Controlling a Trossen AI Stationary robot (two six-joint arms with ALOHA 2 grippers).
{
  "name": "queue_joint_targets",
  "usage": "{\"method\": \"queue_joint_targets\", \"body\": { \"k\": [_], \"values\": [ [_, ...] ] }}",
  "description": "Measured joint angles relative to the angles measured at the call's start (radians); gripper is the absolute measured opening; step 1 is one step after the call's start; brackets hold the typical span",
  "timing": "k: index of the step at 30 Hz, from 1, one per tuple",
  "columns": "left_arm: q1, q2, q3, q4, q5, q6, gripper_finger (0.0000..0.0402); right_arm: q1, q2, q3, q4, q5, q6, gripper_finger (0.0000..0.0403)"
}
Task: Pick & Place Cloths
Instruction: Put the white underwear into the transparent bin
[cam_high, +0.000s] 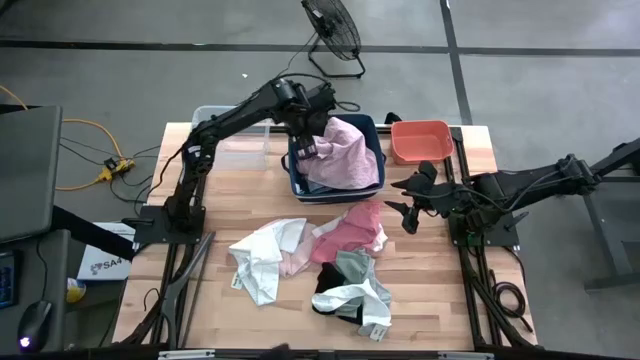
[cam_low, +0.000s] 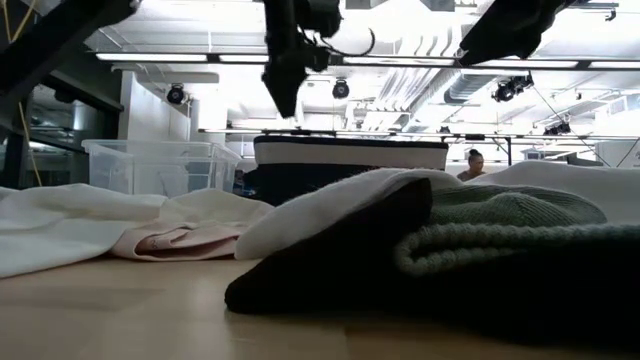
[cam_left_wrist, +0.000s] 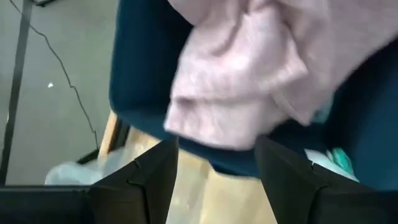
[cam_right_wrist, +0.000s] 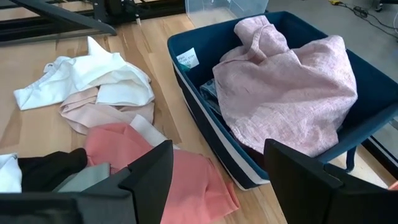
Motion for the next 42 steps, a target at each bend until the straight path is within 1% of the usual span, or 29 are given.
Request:
{"method": "queue_joint_targets", "body": {
  "k": [3,7,11,15,19,24,29,31,34,36,42],
  "values": [
    [-0.054,-0.047,-0.033,-0.024,0.014,-0.033,0.0207,0.000,0.000,0.000,-0.017,0.000,0.016,0.0242],
    [-0.150,-0.109,-0.108,-0.022,0.015,-0.085,0.0207,0.000,0.000,0.000,-0.017,0.000,0.017,0.0242],
    [-0.255,-0.189,-0.219,-0.007,0.013,-0.163,0.0207,0.000,0.000,0.000,-0.017,0.000,0.017,0.0242],
    [-0.364,-0.280,-0.389,0.045,0.010,-0.252,0.0207,0.000,0.000,0.000,-0.017,0.000,0.017,0.0242],
    [-0.474,-0.381,-0.602,0.136,0.010,-0.345,0.0207,0.001,0.000,0.000,-0.017,0.000,0.011,0.0242],
    [-0.600,-0.470,-0.829,0.234,0.014,-0.560,0.0207,0.001,0.000,0.000,-0.016,0.000,0.001,0.0242],
    [-0.714,-0.489,-0.962,0.257,0.014,-0.762,0.0207,0.001,0.000,0.000,-0.009,0.000,-0.006,0.0242],
    [-0.750,-0.492,-1.009,0.301,0.011,-0.812,0.0207,0.001,0.000,0.000,-0.009,0.000,-0.007,0.0242],
    [-0.796,-0.490,-1.088,0.377,-0.018,-0.860,0.0207,0.001,0.000,0.000,-0.009,0.000,-0.004,0.0242],
    [-0.816,-0.490,-1.141,0.456,-0.031,-0.879,0.0207,0.001,0.000,0.000,-0.009,0.000,0.002,0.0242],
    [-0.835,-0.490,-1.292,0.589,-0.032,-0.949,0.0207,0.001,0.000,0.000,-0.009,0.000,0.009,0.0242]
  ]
}}
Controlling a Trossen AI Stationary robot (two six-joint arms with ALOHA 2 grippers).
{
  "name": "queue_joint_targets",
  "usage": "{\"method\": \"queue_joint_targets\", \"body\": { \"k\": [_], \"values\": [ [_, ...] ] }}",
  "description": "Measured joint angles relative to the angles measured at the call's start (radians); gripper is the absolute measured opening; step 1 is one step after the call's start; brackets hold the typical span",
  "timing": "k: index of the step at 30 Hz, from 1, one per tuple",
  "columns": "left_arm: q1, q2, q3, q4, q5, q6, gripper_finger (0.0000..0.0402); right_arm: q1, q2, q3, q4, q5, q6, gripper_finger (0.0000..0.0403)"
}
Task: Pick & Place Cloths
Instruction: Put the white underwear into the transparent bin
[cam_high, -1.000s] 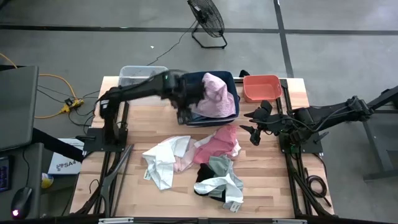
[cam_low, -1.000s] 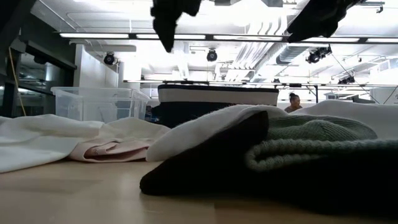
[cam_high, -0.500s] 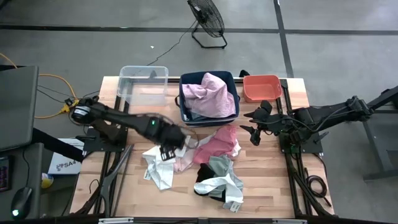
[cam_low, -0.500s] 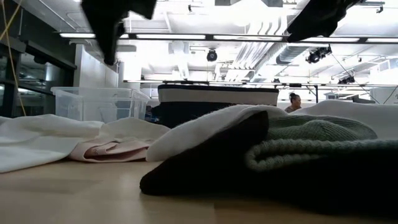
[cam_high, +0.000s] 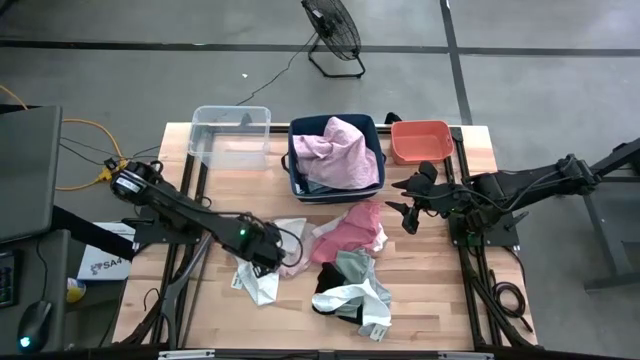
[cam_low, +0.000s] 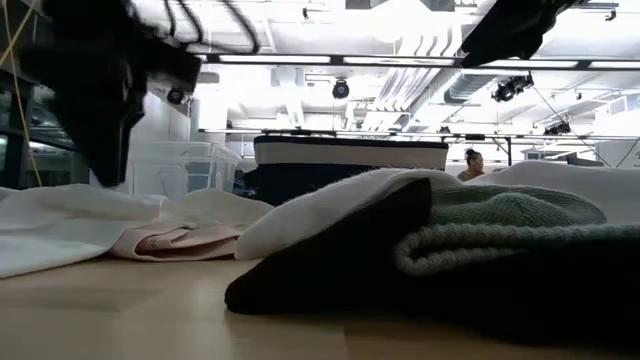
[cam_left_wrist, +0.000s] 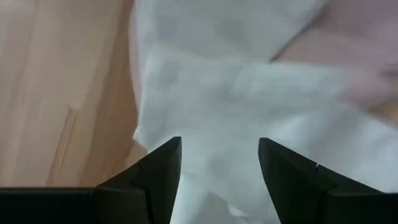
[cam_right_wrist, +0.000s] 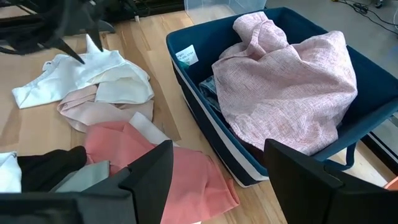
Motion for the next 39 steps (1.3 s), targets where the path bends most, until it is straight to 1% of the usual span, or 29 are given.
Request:
{"method": "queue_joint_targets", "body": {
  "k": [4,9,12,15,20,21,25,29,37,39],
  "values": [
    [0.000,0.000,-0.080,0.039,0.004,-0.024,0.0207,0.000,0.000,0.000,0.000,0.000,0.000,0.0242],
    [0.000,0.000,-0.151,0.135,0.047,-0.025,0.0206,0.000,0.000,0.000,0.000,0.000,0.000,0.0242],
    [0.000,-0.001,-0.174,0.177,0.058,-0.026,0.0188,0.000,0.000,0.000,0.000,0.000,0.000,0.0242],
    [0.000,-0.002,-0.182,0.194,0.069,-0.026,0.0142,0.000,0.000,0.000,0.000,0.000,0.004,0.0242],
    [0.000,-0.002,-0.183,0.195,0.069,-0.025,0.0026,0.000,0.000,0.000,0.000,0.000,0.005,0.0242],
    [0.000,-0.002,-0.183,0.194,0.068,-0.026,0.0017,0.000,0.000,0.000,0.000,0.000,0.005,0.0242],
    [0.000,-0.003,-0.184,0.193,0.067,-0.024,0.0016,0.000,0.000,0.000,0.000,0.000,0.005,0.0242],
    [0.000,-0.052,-0.188,0.164,0.066,-0.017,0.0007,0.000,0.000,0.000,0.000,0.000,0.005,0.0242],
    [0.000,-0.282,-0.187,0.138,0.010,-0.024,0.0004,0.000,0.000,0.000,0.000,0.000,0.012,0.0242],
    [0.000,-0.343,-0.187,0.138,-0.021,-0.024,0.0003,0.000,0.000,0.000,0.000,0.000,0.012,0.0242]
  ]
}}
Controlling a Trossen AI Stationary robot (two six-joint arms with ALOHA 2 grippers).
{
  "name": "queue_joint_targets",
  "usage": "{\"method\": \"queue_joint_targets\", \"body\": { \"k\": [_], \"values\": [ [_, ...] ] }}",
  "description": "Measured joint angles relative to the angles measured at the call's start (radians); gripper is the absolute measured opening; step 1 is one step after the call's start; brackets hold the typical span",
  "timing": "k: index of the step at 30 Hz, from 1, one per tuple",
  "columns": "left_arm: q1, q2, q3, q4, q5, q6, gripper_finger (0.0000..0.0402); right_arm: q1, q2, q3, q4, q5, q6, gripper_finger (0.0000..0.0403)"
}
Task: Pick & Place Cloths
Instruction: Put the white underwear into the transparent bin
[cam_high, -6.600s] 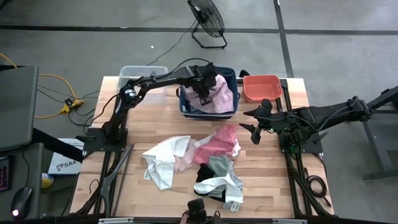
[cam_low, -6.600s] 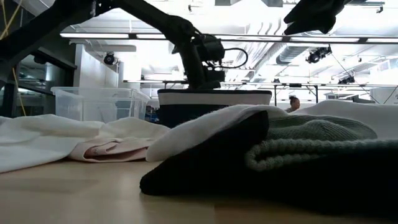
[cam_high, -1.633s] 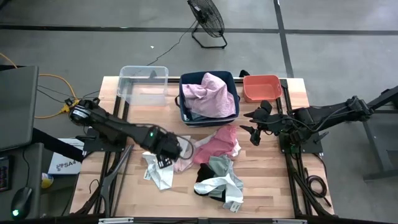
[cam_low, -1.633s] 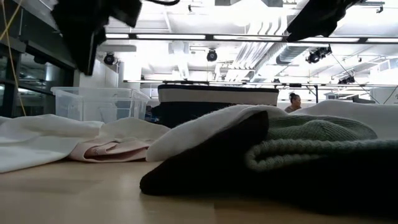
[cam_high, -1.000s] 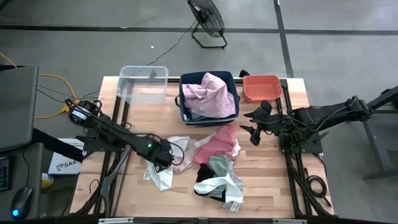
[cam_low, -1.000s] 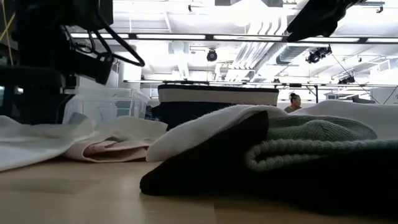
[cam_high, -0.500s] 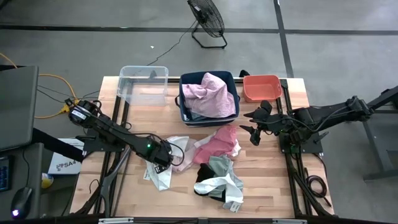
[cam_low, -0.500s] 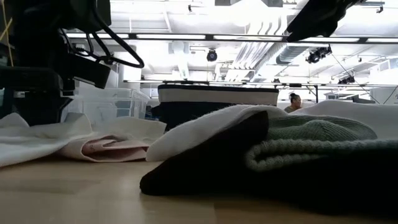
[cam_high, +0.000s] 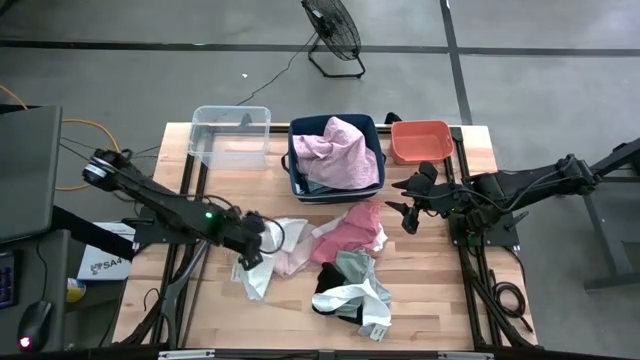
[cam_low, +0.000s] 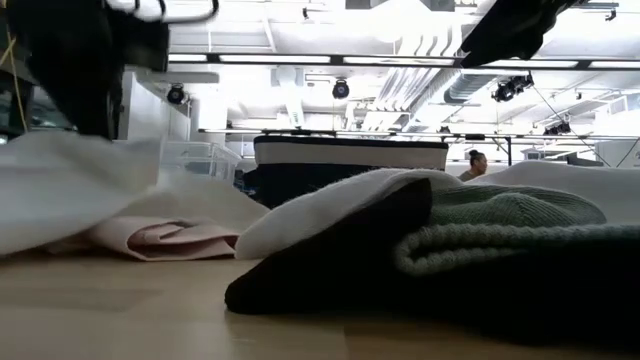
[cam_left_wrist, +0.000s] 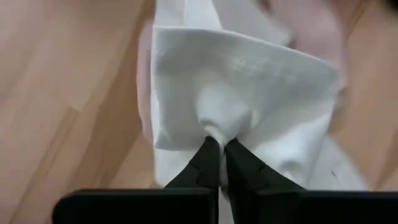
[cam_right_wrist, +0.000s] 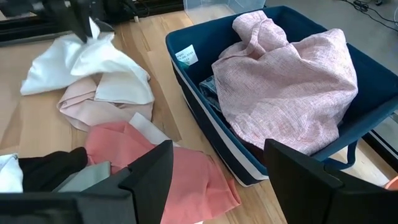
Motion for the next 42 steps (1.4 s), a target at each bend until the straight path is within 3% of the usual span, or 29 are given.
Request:
{"method": "queue_joint_targets", "body": {
  "k": [8,15,24,32,36,42],
  "values": [
    [0.000,-0.166,0.094,-0.074,-0.170,0.045,0.0002,0.000,0.000,0.000,0.006,0.000,0.000,0.0242],
    [0.000,-0.174,0.294,-0.190,-0.373,0.168,0.0002,0.000,0.000,0.000,0.014,0.000,0.000,0.0242],
    [0.000,-0.173,0.458,-0.229,-0.750,0.320,0.0002,0.000,0.000,0.000,0.015,0.000,-0.003,0.0242],
    [0.007,-0.173,0.473,-0.227,-1.075,0.326,0.0002,0.000,0.000,0.000,0.014,0.000,-0.003,0.0242],
    [0.077,-0.173,0.471,-0.231,-1.106,0.343,0.0002,0.000,0.000,0.000,0.014,0.000,-0.003,0.0242],
    [0.274,-0.172,0.433,-0.235,-1.095,0.359,0.0002,0.000,0.000,0.000,0.014,0.000,-0.004,0.0242]
  ]
}}
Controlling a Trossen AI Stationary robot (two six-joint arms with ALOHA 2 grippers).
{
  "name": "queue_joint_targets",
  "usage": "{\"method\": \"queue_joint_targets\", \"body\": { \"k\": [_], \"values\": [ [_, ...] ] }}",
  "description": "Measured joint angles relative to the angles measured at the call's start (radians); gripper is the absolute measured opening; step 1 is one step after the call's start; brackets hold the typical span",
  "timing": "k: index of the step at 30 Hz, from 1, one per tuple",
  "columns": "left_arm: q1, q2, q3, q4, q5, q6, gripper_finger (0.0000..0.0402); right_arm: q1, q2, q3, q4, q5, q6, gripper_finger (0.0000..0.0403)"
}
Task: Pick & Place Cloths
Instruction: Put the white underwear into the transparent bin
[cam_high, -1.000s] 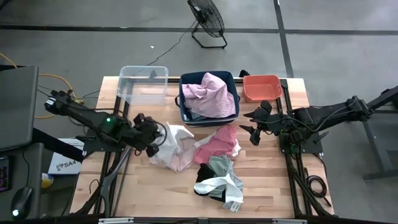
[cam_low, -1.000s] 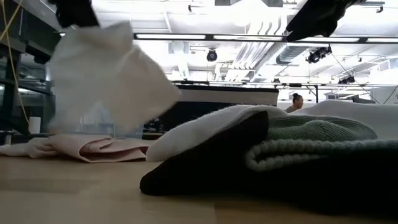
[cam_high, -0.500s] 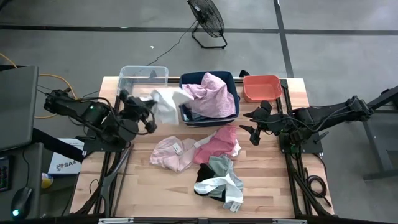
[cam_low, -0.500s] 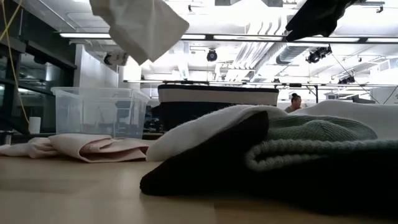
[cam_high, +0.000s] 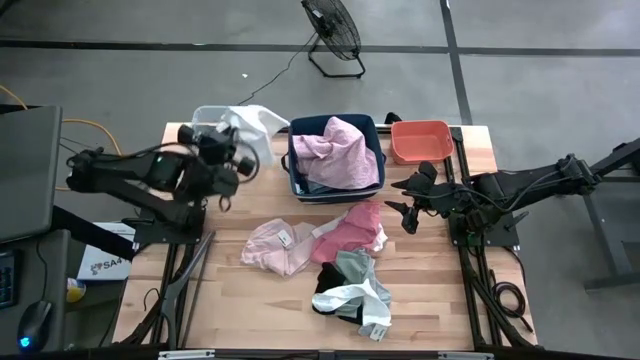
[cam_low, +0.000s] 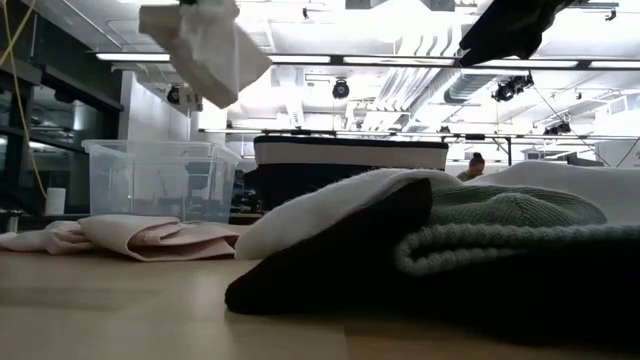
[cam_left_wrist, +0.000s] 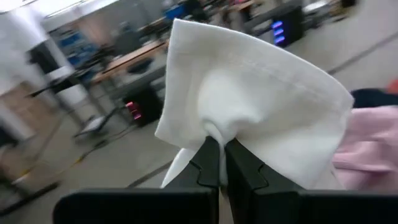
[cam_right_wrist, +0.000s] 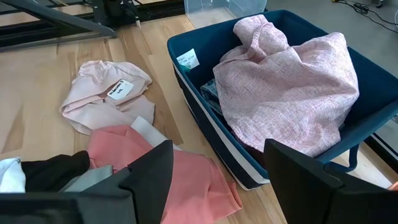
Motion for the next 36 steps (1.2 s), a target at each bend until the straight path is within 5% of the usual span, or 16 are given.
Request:
{"method": "queue_joint_targets", "body": {
  "k": [16,24,36],
  "values": [
    [0.462,0.073,-0.006,0.009,0.193,0.242,0.0002,0.000,0.000,0.000,0.000,0.001,-0.008,0.0242],
    [0.575,0.200,-0.006,0.012,0.207,0.331,0.0001,0.000,0.001,0.000,-0.002,0.001,-0.008,0.0242],
    [0.712,0.322,-0.006,0.013,0.513,0.508,0.0001,0.000,0.001,0.000,-0.007,0.001,-0.008,0.0242]
  ]
}}
